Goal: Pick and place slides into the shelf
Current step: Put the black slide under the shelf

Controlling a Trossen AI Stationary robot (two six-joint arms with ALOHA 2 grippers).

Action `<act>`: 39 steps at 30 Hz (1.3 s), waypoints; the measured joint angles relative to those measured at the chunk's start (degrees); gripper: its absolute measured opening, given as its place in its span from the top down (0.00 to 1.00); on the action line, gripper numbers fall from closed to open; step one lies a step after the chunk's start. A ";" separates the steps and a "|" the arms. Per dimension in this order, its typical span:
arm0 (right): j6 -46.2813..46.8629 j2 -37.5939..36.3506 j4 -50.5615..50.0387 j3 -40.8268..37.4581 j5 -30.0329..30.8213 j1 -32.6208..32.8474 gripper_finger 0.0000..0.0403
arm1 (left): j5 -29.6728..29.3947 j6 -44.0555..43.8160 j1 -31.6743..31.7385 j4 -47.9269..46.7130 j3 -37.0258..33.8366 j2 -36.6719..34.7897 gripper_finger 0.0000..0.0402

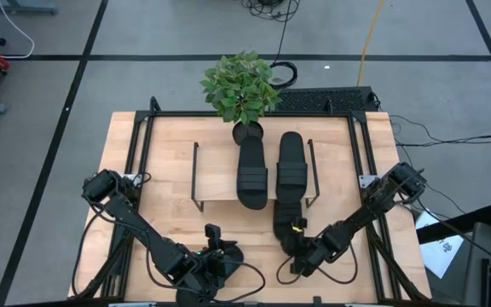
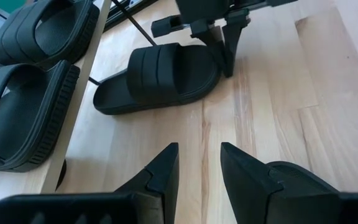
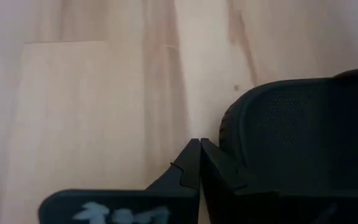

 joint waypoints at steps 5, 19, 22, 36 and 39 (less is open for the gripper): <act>-1.24 -0.08 -1.35 0.00 0.03 -1.54 1.00 | 0.02 -0.03 0.00 0.00 0.00 0.00 0.71; 1.20 -2.05 -9.69 -0.24 2.04 -3.01 1.00 | 0.02 -0.04 0.00 -0.07 0.00 0.00 0.71; 1.21 -2.05 -9.00 -0.24 1.80 -2.99 1.00 | 0.02 -0.09 0.00 -0.24 0.00 0.00 0.71; -8.83 -9.14 -2.55 -0.26 -1.96 3.05 1.00 | 1.36 3.33 0.00 -0.49 0.00 0.00 0.71; -13.95 -14.74 -2.40 -0.25 -2.95 6.11 1.00 | 1.91 5.16 -0.11 -0.56 0.00 0.00 0.71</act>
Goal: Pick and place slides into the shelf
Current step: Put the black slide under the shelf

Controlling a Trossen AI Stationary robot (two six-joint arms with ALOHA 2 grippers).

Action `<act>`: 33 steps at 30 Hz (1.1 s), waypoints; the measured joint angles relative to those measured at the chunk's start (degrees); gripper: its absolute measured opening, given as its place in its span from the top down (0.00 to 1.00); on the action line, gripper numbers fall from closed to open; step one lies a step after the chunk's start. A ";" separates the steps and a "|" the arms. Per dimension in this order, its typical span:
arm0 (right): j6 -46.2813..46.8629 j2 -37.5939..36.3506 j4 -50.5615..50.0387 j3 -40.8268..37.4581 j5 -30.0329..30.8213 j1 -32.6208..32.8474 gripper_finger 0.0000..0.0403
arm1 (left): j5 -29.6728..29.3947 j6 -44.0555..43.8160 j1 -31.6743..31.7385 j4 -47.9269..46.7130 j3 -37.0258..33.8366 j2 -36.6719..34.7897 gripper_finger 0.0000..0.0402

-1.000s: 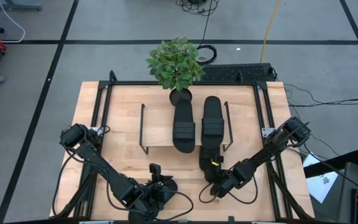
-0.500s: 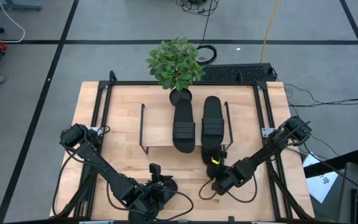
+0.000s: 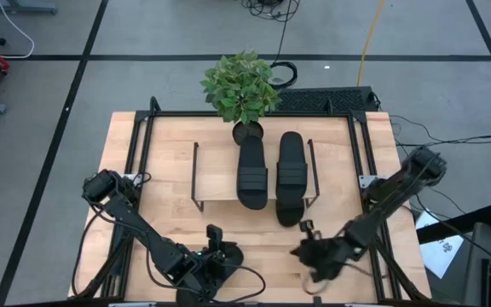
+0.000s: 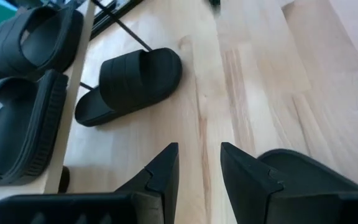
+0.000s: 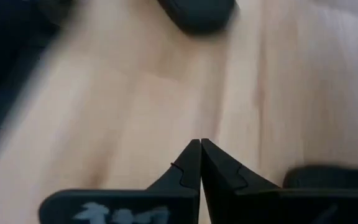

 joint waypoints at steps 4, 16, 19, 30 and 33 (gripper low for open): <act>-8.12 -7.33 -0.08 0.03 2.52 4.94 1.00 | 0.04 2.88 -1.08 -1.82 0.00 0.00 0.71; -15.97 -19.43 -2.30 -4.81 18.37 7.31 1.00 | -5.62 6.45 -8.05 -11.52 -0.02 -3.90 0.71; -18.51 -22.12 5.05 -9.90 19.63 5.76 1.00 | -6.39 5.38 -9.06 -14.53 -0.02 -6.54 0.71; -35.24 -28.64 39.84 -26.69 9.88 4.37 1.00 | -7.22 -9.93 -11.28 -21.21 0.00 -13.58 0.71; -31.85 -26.79 43.51 -27.80 7.27 4.37 1.00 | -3.69 -10.47 -11.41 -21.17 0.00 -13.53 0.71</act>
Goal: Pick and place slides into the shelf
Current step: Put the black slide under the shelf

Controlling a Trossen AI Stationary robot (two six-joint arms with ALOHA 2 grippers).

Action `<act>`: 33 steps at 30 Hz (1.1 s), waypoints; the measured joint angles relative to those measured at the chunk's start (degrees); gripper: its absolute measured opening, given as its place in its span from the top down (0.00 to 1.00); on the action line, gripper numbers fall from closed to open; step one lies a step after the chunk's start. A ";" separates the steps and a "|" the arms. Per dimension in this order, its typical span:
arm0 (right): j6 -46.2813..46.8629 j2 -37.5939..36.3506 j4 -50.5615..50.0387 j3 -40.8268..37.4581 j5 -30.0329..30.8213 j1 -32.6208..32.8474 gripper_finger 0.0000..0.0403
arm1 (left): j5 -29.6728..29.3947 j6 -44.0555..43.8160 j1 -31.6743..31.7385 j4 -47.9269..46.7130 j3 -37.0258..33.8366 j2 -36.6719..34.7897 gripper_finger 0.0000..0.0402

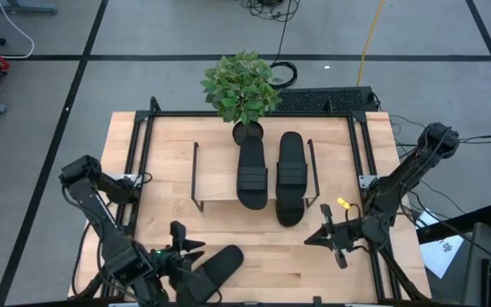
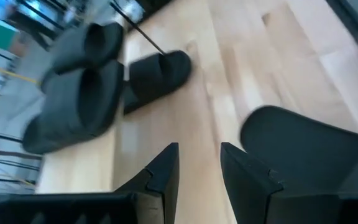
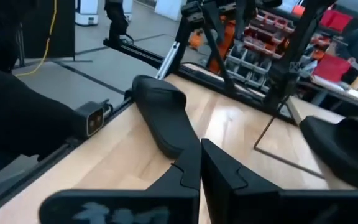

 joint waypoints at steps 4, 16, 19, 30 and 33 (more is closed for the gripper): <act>-1.60 5.21 4.03 1.81 -0.92 -0.70 1.00 | 3.72 -3.44 -0.69 0.12 -0.11 0.36 0.71; -4.99 15.00 3.34 9.73 -7.21 -3.74 1.00 | 8.67 -13.77 -12.25 20.38 -8.21 0.42 0.71; -3.80 14.09 3.65 9.78 -7.20 -3.65 1.00 | 8.76 -9.80 -15.66 31.59 -10.32 0.58 0.71; -4.98 13.71 4.23 9.79 -7.05 -4.04 1.00 | 0.18 -8.61 -17.58 36.61 -12.66 7.74 0.71; -5.15 13.71 5.04 9.79 -7.03 -4.30 1.00 | 4.84 -13.29 -16.52 34.91 -12.66 8.99 0.71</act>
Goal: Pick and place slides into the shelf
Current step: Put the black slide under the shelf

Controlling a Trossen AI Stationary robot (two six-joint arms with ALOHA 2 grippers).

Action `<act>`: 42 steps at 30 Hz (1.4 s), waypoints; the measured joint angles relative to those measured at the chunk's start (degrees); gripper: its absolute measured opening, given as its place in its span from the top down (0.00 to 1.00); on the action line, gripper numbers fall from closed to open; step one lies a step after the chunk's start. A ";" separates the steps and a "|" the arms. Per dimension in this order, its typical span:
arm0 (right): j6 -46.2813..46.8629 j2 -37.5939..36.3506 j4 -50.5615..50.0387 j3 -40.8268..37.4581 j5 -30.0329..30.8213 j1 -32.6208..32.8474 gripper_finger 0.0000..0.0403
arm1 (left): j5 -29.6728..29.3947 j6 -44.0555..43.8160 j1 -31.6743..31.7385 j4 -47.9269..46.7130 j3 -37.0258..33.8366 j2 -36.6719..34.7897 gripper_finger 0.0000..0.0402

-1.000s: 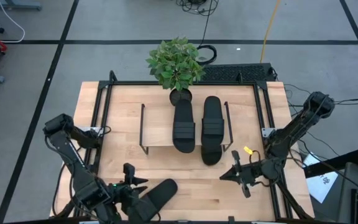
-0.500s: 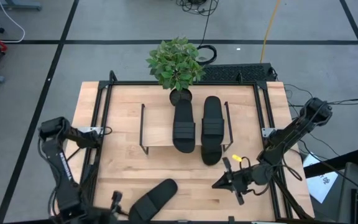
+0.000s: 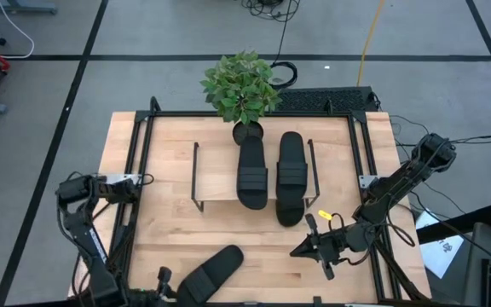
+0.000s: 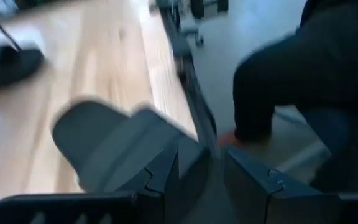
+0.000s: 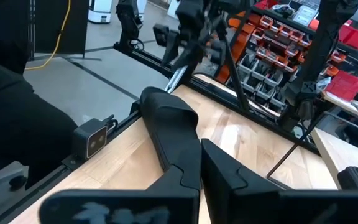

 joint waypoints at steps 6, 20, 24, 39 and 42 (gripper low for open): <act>1.27 0.00 -0.27 0.00 -0.02 -0.12 1.00 | 6.22 -15.24 1.04 -7.02 0.00 0.74 0.71; 3.47 0.00 -0.87 0.00 -0.02 -0.12 1.00 | 9.03 -8.63 2.84 -9.00 0.02 0.68 0.47; 3.95 0.00 -0.74 0.00 -0.02 -0.12 1.00 | 8.91 -3.28 3.64 -9.90 0.02 0.68 0.36; 4.36 0.00 -0.71 0.00 -0.02 -0.14 1.00 | 5.65 8.71 5.03 -11.16 0.11 6.33 0.21; 4.36 0.00 -0.68 -0.01 -0.02 -0.14 1.00 | 3.03 9.95 5.70 -12.13 0.09 7.23 0.21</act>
